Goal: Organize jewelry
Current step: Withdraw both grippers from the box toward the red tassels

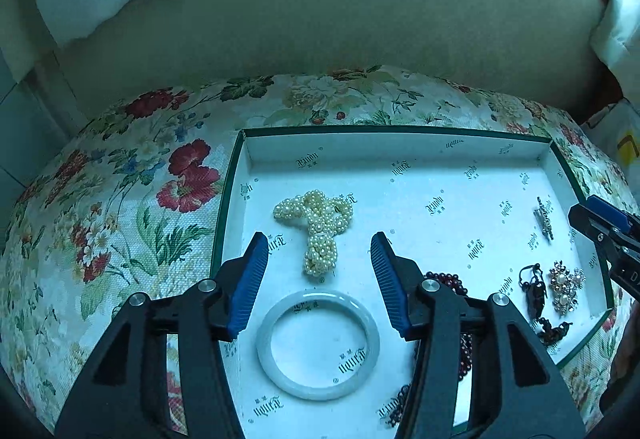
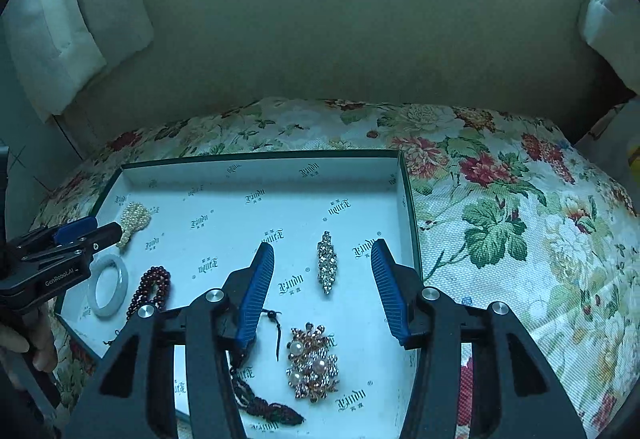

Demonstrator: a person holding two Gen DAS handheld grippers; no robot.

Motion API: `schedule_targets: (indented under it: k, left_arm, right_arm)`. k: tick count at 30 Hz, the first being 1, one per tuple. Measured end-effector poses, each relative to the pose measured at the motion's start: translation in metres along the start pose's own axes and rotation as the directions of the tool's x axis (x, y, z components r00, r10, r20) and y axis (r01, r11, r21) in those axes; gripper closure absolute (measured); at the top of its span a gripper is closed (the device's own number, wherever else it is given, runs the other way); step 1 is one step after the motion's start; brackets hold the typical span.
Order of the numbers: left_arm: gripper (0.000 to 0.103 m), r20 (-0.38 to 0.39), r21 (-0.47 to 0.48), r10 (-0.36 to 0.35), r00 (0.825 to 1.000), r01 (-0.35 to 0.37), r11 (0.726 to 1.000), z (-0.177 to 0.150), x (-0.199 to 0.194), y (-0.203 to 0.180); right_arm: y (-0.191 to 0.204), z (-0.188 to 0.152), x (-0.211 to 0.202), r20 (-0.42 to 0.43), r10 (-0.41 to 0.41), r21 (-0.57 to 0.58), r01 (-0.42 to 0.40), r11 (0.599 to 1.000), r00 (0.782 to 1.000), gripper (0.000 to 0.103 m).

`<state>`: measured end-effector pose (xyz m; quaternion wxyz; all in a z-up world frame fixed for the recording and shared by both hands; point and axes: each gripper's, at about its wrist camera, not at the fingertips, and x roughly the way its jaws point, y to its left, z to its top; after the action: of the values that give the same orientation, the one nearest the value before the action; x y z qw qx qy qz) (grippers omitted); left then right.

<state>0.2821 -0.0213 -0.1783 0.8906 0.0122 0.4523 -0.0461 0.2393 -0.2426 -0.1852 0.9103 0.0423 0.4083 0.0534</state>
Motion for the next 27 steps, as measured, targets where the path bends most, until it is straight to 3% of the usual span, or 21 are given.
schedule_targets:
  k: [6, 14, 24, 27]
  left_arm:
    - [0.050, 0.021, -0.010, -0.017, 1.000, 0.018, 1.000, -0.022, -0.036, 0.002]
    - [0.050, 0.022, -0.027, -0.047, 0.999, 0.048, 0.998, -0.061, -0.074, 0.000]
    - [0.050, -0.008, -0.046, -0.064, 0.998, 0.064, 0.997, -0.106, -0.099, 0.000]
    - [0.050, -0.028, -0.052, -0.069, 0.997, 0.067, 0.996, -0.119, -0.100, 0.001]
  right_arm:
    - [-0.001, -0.020, -0.037, 0.024, 0.004, -0.002, -0.004, 1.000, 1.000, 0.052]
    - [-0.004, -0.063, -0.070, -0.005, -0.024, -0.006, 0.024, 1.000, 1.000, 0.052]
    - [-0.004, -0.114, -0.095, -0.044, -0.038, 0.010, 0.039, 0.999, 0.998, 0.053]
    - [0.000, -0.127, -0.094, -0.071, -0.033, 0.000, 0.033, 0.999, 0.997, 0.059]
